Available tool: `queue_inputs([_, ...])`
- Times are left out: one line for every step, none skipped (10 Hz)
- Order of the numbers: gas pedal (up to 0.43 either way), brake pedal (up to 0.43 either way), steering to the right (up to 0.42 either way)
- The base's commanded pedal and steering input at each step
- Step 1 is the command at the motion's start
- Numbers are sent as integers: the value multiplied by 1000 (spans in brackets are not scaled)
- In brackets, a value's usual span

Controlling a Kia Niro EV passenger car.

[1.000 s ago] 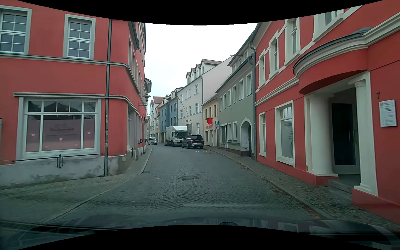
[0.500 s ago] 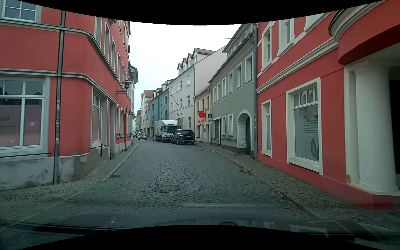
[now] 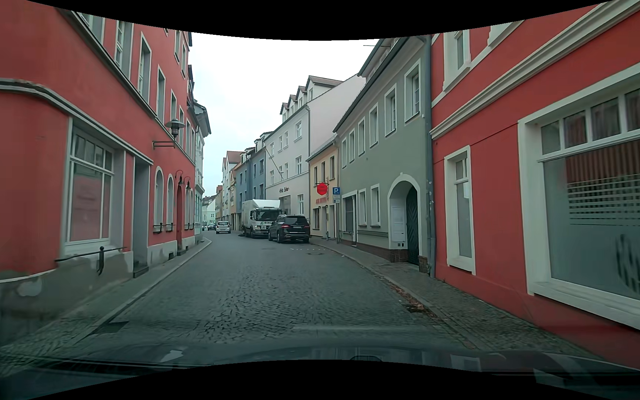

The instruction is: Follow the waypoints while adhering to traffic rules and regulations

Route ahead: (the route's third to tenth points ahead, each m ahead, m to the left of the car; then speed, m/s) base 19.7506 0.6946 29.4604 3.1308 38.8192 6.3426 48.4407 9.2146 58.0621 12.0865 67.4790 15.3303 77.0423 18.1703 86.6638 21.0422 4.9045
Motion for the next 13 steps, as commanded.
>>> queue_inputs([0,0,-9])
queue_inputs([0,0,-14])
queue_inputs([0,0,-22])
queue_inputs([0,0,-33])
queue_inputs([0,0,-50])
queue_inputs([0,24,-64])
queue_inputs([0,43,-66])
queue_inputs([0,43,-67])
queue_inputs([0,61,-65])
queue_inputs([0,85,-56])
queue_inputs([0,91,-46])
queue_inputs([0,98,-46])
queue_inputs([0,104,-51])
